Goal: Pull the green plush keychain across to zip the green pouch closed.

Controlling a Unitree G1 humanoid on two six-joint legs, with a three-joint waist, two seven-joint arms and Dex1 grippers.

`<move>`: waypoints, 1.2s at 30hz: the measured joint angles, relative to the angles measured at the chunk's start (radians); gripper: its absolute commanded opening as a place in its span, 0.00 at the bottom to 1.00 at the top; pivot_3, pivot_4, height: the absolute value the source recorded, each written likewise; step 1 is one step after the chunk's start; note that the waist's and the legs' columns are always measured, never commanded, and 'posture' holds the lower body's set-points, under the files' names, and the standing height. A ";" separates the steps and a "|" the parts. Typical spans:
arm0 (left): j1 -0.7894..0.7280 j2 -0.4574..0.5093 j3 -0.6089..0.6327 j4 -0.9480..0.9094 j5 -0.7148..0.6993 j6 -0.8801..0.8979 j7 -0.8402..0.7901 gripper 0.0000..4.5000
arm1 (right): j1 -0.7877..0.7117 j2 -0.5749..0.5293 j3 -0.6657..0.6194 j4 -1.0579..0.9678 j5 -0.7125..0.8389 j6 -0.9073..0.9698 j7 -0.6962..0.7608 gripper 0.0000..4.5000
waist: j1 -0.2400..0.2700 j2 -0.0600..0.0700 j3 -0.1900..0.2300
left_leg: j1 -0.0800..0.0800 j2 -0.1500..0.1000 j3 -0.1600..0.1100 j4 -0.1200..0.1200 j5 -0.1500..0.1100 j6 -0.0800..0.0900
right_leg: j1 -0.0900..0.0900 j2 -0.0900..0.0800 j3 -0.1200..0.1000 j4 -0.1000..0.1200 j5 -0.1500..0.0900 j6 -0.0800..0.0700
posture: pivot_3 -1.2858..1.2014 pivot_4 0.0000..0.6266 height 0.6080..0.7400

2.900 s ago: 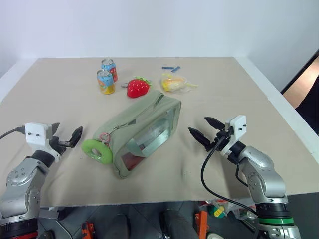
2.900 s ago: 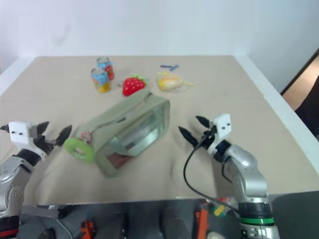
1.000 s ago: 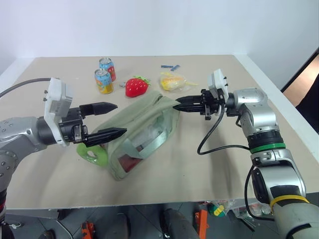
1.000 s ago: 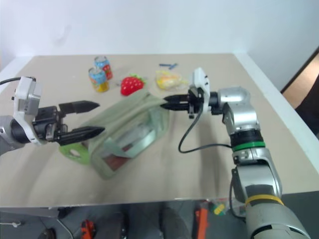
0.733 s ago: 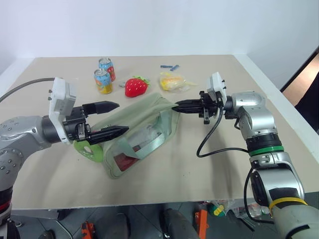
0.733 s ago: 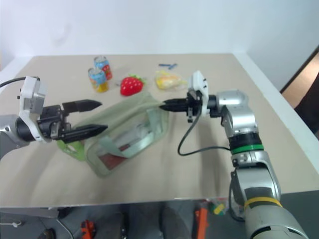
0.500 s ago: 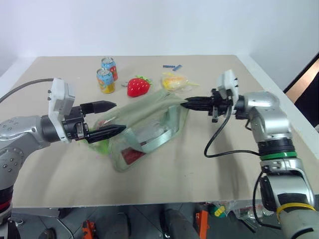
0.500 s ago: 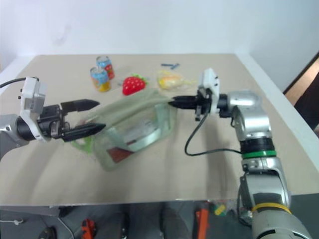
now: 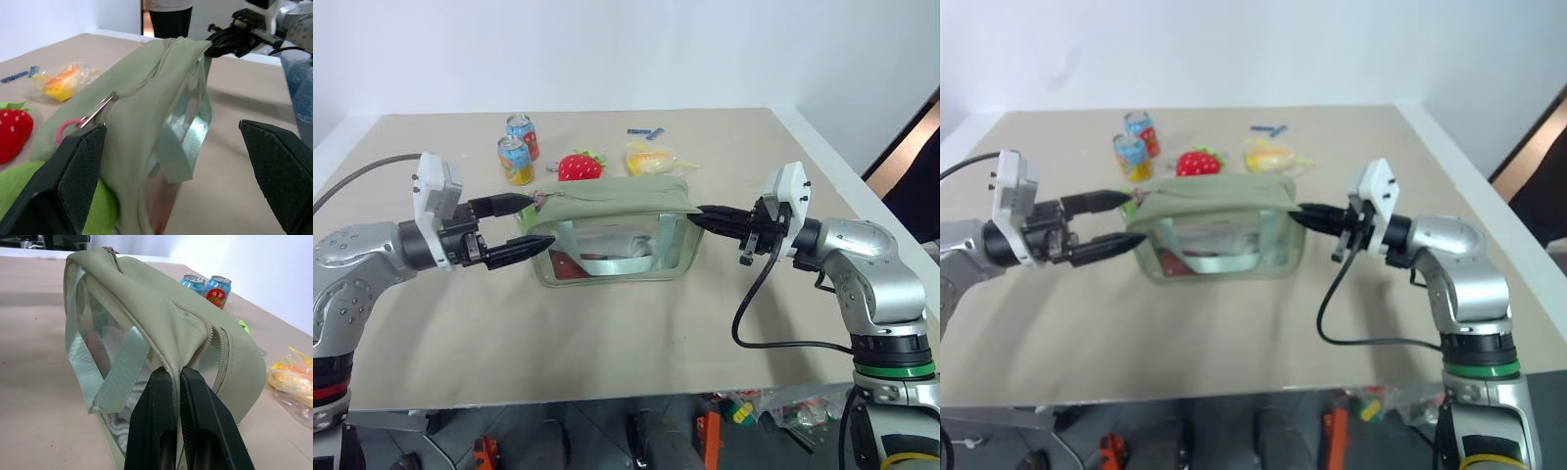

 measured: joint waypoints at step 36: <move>-0.031 -0.272 0.038 0.351 0.157 -0.063 0.202 0.66 | 0.063 -0.005 0.007 -0.028 0.006 -0.064 -0.057 0.00 | 0.002 -0.001 0.000 | 0.000 0.000 0.000 0.000 0.001 0.001 | 0.001 0.002 0.001 0.000 0.004 0.002 | 0.52 0.24 1.00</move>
